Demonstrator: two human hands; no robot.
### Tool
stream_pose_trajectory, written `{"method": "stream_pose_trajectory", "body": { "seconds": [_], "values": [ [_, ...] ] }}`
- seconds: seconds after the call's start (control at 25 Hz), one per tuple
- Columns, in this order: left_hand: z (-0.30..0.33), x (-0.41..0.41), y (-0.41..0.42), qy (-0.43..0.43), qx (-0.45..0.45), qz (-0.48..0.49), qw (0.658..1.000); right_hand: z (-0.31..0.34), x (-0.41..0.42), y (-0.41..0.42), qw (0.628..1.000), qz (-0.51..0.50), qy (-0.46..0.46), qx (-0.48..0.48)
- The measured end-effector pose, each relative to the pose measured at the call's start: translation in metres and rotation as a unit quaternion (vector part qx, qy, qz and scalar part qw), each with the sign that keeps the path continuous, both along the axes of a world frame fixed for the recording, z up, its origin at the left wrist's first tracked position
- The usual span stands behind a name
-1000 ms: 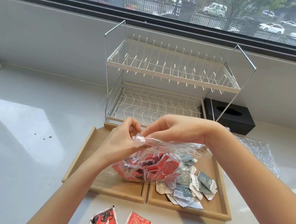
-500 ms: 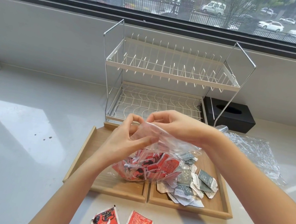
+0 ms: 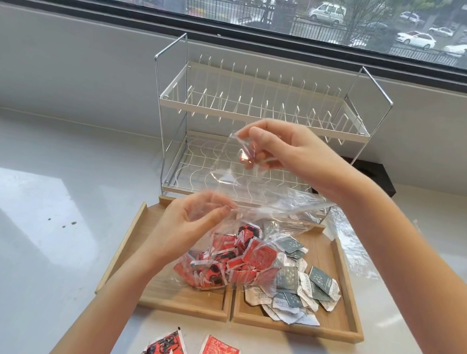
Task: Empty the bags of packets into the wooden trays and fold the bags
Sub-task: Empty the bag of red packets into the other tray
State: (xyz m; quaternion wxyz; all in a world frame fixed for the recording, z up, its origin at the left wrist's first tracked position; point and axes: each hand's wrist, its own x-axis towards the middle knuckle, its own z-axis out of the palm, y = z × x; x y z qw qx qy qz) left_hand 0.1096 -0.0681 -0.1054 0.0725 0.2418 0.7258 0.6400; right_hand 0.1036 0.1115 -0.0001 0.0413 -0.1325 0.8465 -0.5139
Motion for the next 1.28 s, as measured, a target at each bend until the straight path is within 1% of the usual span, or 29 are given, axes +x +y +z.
{"method": "stream_pose_trajectory", "body": {
  "seconds": [0.04, 0.12, 0.2, 0.24, 0.28, 0.36, 0.48, 0.6, 0.68, 0.76, 0.84, 0.92, 1.0, 1.12, 1.2, 1.28],
  "values": [
    [0.0, 0.0, -0.001, 0.004, 0.008, -0.004, 1.0, -0.004, -0.001, 0.002, 1.0, 0.002, -0.022, 0.014],
    [-0.001, 0.0, -0.003, 0.009, 0.018, -0.011, 1.0, -0.012, -0.006, 0.012, 0.991, 0.026, -0.087, 0.099],
    [-0.003, 0.0, -0.004, 0.014, 0.02, -0.01, 1.0, -0.019, -0.009, 0.025, 0.964, 0.06, -0.166, 0.2],
    [-0.004, 0.0, -0.005, 0.015, 0.021, -0.007, 1.0, -0.022, -0.009, 0.032, 0.952, 0.074, -0.195, 0.226],
    [-0.004, 0.0, -0.005, 0.016, 0.024, -0.002, 1.0, -0.024, -0.008, 0.039, 0.946, 0.087, -0.204, 0.235],
    [-0.004, 0.0, -0.005, 0.017, 0.033, 0.013, 0.999, -0.027, -0.007, 0.05, 0.956, 0.098, -0.183, 0.205],
    [-0.005, -0.003, -0.007, 0.018, 0.039, 0.036, 0.998, -0.021, -0.004, 0.057, 0.983, 0.054, -0.113, 0.137],
    [-0.007, -0.004, -0.008, 0.019, 0.043, 0.046, 0.998, -0.004, -0.002, 0.063, 0.992, 0.015, -0.015, 0.121],
    [-0.006, -0.005, -0.009, 0.023, 0.047, 0.049, 0.997, 0.004, -0.001, 0.066, 0.992, 0.015, 0.016, 0.121],
    [-0.006, -0.006, -0.009, 0.027, 0.05, 0.05, 0.997, 0.003, -0.002, 0.067, 0.993, 0.012, 0.004, 0.116],
    [-0.007, -0.007, -0.01, 0.03, 0.053, 0.047, 0.997, -0.009, -0.004, 0.073, 0.991, 0.006, -0.08, 0.102],
    [-0.008, -0.006, -0.011, 0.03, 0.06, 0.045, 0.997, -0.024, -0.003, 0.081, 0.98, 0.006, -0.175, 0.096],
    [-0.008, -0.007, -0.012, 0.03, 0.065, 0.049, 0.996, -0.033, 0.0, 0.087, 0.971, 0.034, -0.216, 0.094],
    [-0.008, -0.008, -0.013, 0.028, 0.065, 0.056, 0.996, -0.036, 0.003, 0.095, 0.975, 0.066, -0.193, 0.094],
    [-0.009, -0.01, -0.015, 0.024, 0.066, 0.064, 0.995, -0.029, 0.006, 0.097, 0.985, 0.038, -0.156, 0.069],
    [-0.009, -0.01, -0.016, 0.024, 0.063, 0.067, 0.995, -0.016, 0.01, 0.097, 0.994, -0.004, -0.091, 0.062]
  ]
}}
